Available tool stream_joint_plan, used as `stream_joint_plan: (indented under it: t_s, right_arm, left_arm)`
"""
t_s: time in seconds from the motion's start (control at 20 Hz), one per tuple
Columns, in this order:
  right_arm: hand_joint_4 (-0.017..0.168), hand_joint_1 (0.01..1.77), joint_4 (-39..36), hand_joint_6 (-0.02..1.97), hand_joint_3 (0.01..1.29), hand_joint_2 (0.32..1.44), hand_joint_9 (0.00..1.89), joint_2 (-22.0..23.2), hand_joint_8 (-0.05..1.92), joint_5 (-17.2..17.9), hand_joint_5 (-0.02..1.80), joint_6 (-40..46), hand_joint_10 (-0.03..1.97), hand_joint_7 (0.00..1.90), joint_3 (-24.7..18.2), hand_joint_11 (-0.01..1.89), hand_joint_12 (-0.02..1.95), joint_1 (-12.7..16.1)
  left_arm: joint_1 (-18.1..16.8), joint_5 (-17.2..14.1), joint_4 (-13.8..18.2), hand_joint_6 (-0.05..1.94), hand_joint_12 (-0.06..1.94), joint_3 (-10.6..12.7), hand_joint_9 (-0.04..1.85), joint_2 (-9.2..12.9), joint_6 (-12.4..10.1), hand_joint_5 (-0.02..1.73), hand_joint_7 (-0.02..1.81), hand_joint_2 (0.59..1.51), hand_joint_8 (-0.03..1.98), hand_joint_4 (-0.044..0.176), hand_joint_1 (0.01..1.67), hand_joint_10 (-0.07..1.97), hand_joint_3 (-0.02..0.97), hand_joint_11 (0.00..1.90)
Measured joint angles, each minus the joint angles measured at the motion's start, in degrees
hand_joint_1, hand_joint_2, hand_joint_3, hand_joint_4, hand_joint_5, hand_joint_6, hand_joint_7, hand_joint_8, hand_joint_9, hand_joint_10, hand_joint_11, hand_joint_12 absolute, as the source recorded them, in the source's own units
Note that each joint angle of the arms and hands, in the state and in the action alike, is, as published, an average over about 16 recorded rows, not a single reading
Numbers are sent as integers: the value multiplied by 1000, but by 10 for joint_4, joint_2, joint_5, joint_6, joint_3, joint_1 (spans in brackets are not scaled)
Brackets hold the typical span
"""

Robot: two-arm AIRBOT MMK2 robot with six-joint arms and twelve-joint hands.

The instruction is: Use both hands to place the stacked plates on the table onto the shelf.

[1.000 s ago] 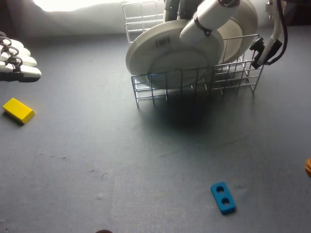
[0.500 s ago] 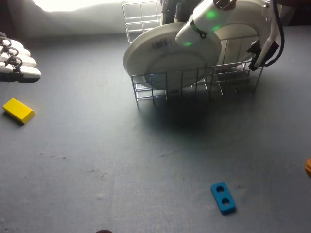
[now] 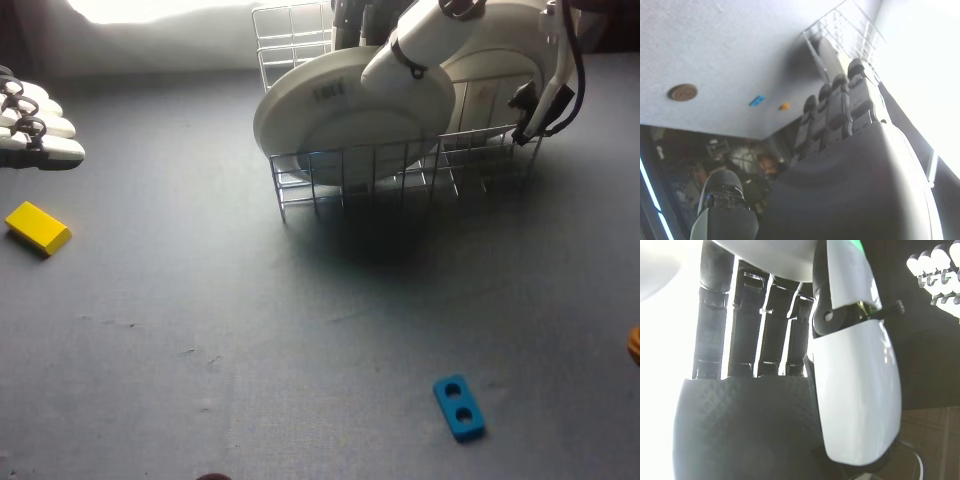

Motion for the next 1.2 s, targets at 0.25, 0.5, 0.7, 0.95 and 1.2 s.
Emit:
stream_joint_plan:
  t_s: [0.25, 0.5, 0.7, 0.95, 1.2]
  right_arm:
    - [-8, 1275, 0, 594, 15, 986, 1212, 0, 381, 4, 961, -5, 219, 1133, 0, 784, 1169, 3]
    - [-6, 1231, 0, 404, 15, 992, 1166, 0, 211, 10, 950, -14, 136, 1096, 0, 736, 1077, 7]
    - [-4, 1188, 0, 249, 15, 994, 1102, 6, 67, 23, 915, -43, 69, 1040, -10, 669, 1031, 14]
    - [-2, 1148, 1, 47, 15, 985, 1007, 31, 14, 59, 847, -120, 26, 952, -49, 556, 1038, 24]
    - [-1, 1087, 2, 26, 15, 974, 873, 81, 15, 101, 757, -220, 21, 834, -115, 398, 1109, 32]
  left_arm:
    - [0, 0, 1, 17, 6, 0, 19, 0, 0, 21, 11, 1022, 0, 3, 14, -65, 7, 24]
    - [0, 0, 2, 17, 6, 0, 20, 0, 0, 22, 11, 1021, -1, 3, 13, -65, 6, 24]
    - [-4, 0, 4, 17, 7, -1, 20, -1, 0, 22, 12, 1021, -1, 3, 13, -66, 6, 24]
    - [-36, -10, 20, 17, 7, -4, 20, -1, -8, 21, 12, 1021, 0, 2, 13, -66, 6, 24]
    - [-106, -28, 67, 17, 7, -18, 20, 5, -27, 22, 12, 1021, -1, 2, 12, -66, 6, 24]
